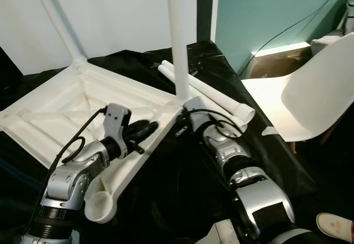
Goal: Building children table
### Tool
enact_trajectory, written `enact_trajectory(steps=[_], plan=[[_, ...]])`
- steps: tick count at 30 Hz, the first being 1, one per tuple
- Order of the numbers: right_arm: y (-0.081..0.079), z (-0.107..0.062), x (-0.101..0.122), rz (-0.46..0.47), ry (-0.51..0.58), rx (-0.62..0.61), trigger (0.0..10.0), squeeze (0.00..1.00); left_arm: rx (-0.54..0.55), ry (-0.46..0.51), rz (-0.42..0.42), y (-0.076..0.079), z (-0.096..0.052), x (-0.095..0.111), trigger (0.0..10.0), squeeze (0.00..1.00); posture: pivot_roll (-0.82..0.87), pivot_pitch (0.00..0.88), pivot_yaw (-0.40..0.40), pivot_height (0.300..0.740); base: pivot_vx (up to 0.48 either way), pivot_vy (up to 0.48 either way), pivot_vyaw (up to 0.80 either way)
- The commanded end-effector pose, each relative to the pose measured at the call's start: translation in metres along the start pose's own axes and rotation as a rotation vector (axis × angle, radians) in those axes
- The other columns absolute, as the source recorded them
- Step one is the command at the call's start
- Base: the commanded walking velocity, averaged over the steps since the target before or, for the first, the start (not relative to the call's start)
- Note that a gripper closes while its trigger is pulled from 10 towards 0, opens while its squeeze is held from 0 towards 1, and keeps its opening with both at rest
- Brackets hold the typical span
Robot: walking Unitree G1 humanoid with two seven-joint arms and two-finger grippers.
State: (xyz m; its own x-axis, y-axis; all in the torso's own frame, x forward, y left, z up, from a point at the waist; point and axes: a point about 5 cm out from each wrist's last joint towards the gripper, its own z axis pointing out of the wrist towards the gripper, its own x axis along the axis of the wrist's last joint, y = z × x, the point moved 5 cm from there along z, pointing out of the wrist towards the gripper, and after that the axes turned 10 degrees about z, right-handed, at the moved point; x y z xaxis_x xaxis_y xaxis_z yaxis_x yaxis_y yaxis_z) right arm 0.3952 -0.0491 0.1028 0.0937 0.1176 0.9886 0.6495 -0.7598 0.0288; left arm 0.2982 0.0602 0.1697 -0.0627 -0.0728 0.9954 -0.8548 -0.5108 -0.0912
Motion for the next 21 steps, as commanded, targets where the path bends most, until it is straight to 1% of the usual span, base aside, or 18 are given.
enact_trajectory(steps=[1,2,4,5,6,7,11,12,13,15,16,17,18,20,21], plan=[[-0.01,0.003,0.006,-0.002,0.035,0.039,10.0,0.0,-0.087,0.019,0.004,0.008,-0.005,0.002,10.0,1.0,0.08,0.0,0.078,0.74,0.0,0.0,0.0],[-0.012,0.001,0.004,0.007,0.041,0.042,10.0,0.0,-0.107,0.014,0.029,0.009,-0.008,0.002,10.0,0.8,0.08,0.0,0.078,0.74,0.0,0.0,0.0],[-0.012,0.001,0.004,0.007,0.041,0.042,10.0,0.0,-0.107,0.014,0.029,0.009,-0.008,0.002,10.0,0.8,0.08,0.0,0.078,0.74,0.0,0.0,0.0],[-0.013,0.0,0.001,0.015,0.043,0.042,10.0,0.0,-0.137,-0.004,0.046,0.011,-0.011,-0.001,10.0,0.0,0.08,0.0,0.079,0.74,0.0,0.0,0.0],[-0.013,0.0,0.001,0.015,0.043,0.042,10.0,0.0,-0.137,-0.004,0.046,0.011,-0.011,-0.001,10.0,0.0,0.08,0.0,0.079,0.74,0.0,0.0,0.0],[-0.016,-0.002,-0.001,0.019,0.047,0.045,10.0,0.0,-0.158,-0.042,0.07,0.01,-0.015,-0.008,10.0,0.0,0.07,0.0,0.083,0.74,0.0,0.0,0.0],[-0.016,-0.002,-0.001,0.019,0.047,0.045,10.0,0.0,-0.158,-0.042,0.07,0.01,-0.015,-0.008,10.0,0.0,0.07,0.0,0.083,0.74,0.0,0.0,0.0],[-0.018,-0.003,-0.002,0.028,0.057,0.049,10.0,0.0,-0.149,-0.117,0.109,0.002,-0.019,-0.021,10.0,0.0,0.07,0.0,0.082,0.74,0.0,0.0,0.0],[-0.018,-0.003,-0.002,0.028,0.057,0.049,10.0,0.0,-0.149,-0.117,0.109,0.002,-0.019,-0.021,10.0,0.0,0.07,0.0,0.082,0.74,0.0,0.0,0.0],[-0.026,-0.007,0.002,0.059,0.1,0.06,10.0,0.0,-0.048,-0.356,0.217,-0.032,-0.037,-0.058,10.0,0.0,0.07,0.0,0.083,0.74,0.0,0.0,0.0],[-0.03,-0.01,0.003,0.07,0.116,0.069,10.0,0.0,0.023,-0.447,0.24,-0.05,-0.045,-0.07,10.0,0.0,0.07,0.0,0.083,0.74,0.0,0.0,0.0],[-0.033,-0.012,0.004,0.076,0.125,0.075,10.0,0.0,0.065,-0.495,0.247,-0.06,-0.05,-0.075,10.0,0.0,0.07,0.0,0.083,0.74,0.0,0.0,0.0],[-0.033,-0.012,0.004,0.076,0.125,0.075,10.0,0.0,0.065,-0.495,0.247,-0.06,-0.05,-0.075,10.0,0.0,0.07,0.0,0.083,0.74,0.0,0.0,0.0],[-0.037,-0.015,0.003,0.083,0.132,0.081,10.0,0.0,0.12,-0.565,0.236,-0.072,-0.055,-0.084,10.0,0.0,0.06,0.0,0.094,0.74,0.0,0.0,0.0],[-0.037,-0.015,0.003,0.083,0.132,0.081,10.0,0.0,0.12,-0.565,0.236,-0.072,-0.055,-0.084,10.0,0.0,0.06,0.0,0.094,0.74,0.0,0.0,0.0]])
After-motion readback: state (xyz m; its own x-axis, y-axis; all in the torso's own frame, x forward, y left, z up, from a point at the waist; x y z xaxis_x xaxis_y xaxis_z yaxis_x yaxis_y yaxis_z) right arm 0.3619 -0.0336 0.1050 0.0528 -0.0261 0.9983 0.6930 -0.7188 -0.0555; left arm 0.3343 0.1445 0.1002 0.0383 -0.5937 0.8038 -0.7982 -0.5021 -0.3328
